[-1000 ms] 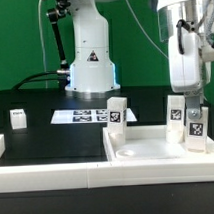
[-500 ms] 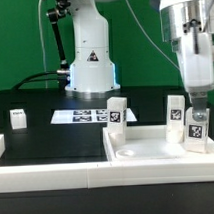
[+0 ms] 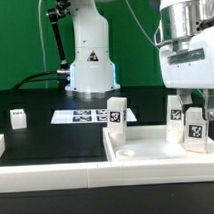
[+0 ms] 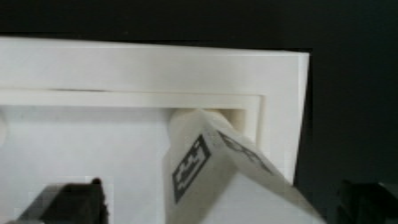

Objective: Assemble square table

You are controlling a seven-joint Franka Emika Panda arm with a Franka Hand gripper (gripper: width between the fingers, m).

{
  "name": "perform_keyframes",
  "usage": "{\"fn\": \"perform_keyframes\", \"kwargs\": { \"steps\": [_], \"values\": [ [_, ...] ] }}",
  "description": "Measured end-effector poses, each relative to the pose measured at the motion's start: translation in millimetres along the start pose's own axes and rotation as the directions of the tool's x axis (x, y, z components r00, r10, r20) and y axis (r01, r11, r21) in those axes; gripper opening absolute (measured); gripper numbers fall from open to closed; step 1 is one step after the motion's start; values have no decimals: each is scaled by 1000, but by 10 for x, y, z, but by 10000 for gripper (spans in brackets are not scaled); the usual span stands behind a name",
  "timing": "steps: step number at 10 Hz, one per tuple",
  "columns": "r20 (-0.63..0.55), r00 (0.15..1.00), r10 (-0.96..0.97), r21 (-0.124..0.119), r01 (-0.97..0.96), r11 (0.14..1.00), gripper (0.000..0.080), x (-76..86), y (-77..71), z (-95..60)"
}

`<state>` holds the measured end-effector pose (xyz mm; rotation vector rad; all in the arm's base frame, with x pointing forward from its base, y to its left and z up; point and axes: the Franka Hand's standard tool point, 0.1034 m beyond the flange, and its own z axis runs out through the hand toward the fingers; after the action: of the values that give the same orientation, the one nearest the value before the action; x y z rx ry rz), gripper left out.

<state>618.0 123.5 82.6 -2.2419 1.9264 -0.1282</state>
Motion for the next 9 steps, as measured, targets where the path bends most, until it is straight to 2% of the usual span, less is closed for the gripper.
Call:
{"fn": "perform_keyframes", "kwargs": {
  "steps": [1, 2, 4, 6, 8, 9],
  "values": [
    [-5, 989, -150, -41, 149, 988, 649, -11, 9, -10],
    [-10, 963, -269, -55, 268, 962, 649, 3, -27, -33],
    [-8, 910, -414, -60, 413, 909, 649, 48, -77, -50],
    [-10, 819, -574, -73, 572, 817, 649, 42, -90, -56],
    [2, 678, -735, -74, 733, 676, 649, 133, -104, -66],
    [2, 635, -772, -76, 770, 634, 649, 140, -103, -64]
  ]
}}
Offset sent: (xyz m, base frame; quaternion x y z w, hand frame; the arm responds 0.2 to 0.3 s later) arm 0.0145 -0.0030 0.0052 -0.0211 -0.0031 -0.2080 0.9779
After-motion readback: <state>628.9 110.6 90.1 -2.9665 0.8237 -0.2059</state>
